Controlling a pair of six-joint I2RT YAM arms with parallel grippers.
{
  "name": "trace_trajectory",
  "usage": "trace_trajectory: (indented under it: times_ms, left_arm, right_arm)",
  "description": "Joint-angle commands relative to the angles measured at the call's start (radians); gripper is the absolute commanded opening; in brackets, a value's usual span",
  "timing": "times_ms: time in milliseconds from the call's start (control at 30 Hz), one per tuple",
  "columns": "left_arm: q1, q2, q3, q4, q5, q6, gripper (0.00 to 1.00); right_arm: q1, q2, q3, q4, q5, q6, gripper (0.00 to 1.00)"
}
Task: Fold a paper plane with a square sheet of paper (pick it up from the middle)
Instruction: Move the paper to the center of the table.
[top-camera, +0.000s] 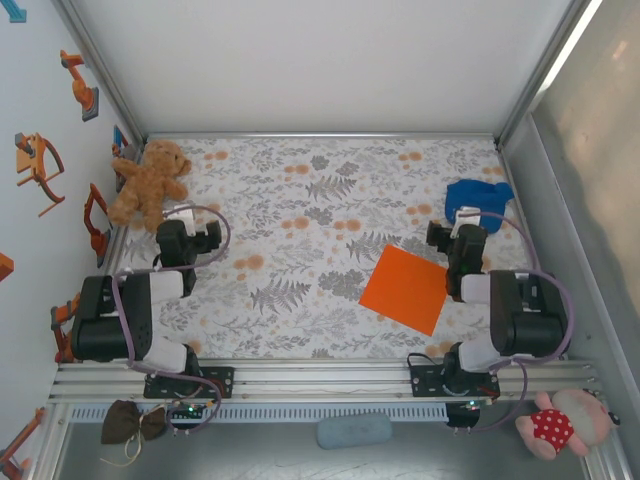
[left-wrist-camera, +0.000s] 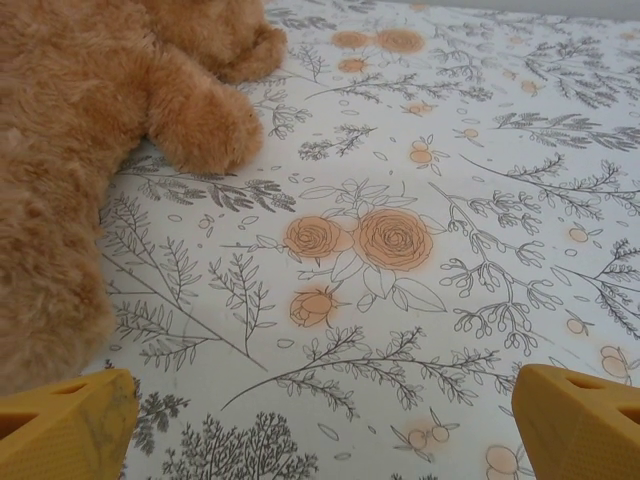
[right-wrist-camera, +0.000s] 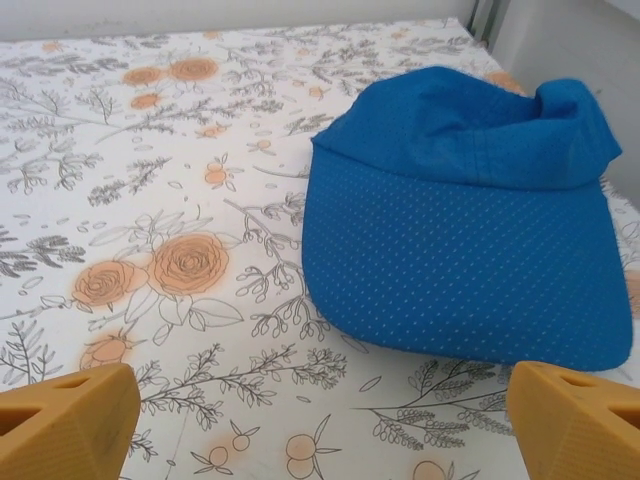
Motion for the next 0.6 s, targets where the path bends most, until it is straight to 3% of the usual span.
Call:
trace_trajectory:
  times_ms: [0,100,133,167,300,433,500,567]
  left_arm:
    - [-0.010,-0.129,0.106,-0.247,-0.067,-0.045,0.96]
    - [-0.021,-0.216,0.208,-0.485,-0.081,-0.123,0.96]
    - [-0.027,-0.240,0.244,-0.569,-0.074,-0.159,0.96]
    - [-0.030,-0.260,0.274,-0.630,-0.060,-0.193,0.96]
    - [-0.037,-0.304,0.394,-0.880,0.055,-0.348,0.96]
    - [-0.038,-0.294,0.458,-0.993,0.231,-0.461,0.96]
    - [-0.041,-0.282,0.461,-0.978,0.381,-0.493,0.96]
    - [-0.057,-0.274,0.464,-0.970,0.461,-0.502,0.96]
  right_arm:
    - [-0.002,-0.111,0.088,-0.173,0.022,0.016,0.91]
    - [-0.002,-0.192,0.193,-0.392,0.039,0.087,0.90]
    - [-0.001,-0.214,0.230,-0.481,0.033,0.124,0.95]
    - [0.000,-0.228,0.276,-0.552,0.025,0.166,0.99]
    - [0.003,-0.223,0.489,-0.962,-0.015,0.345,1.00]
    - [0.017,-0.207,0.559,-1.174,-0.161,0.433,0.99]
    - [0.026,-0.221,0.549,-1.245,-0.207,0.489,0.95]
    - [0.031,-0.251,0.511,-1.279,-0.232,0.554,0.92]
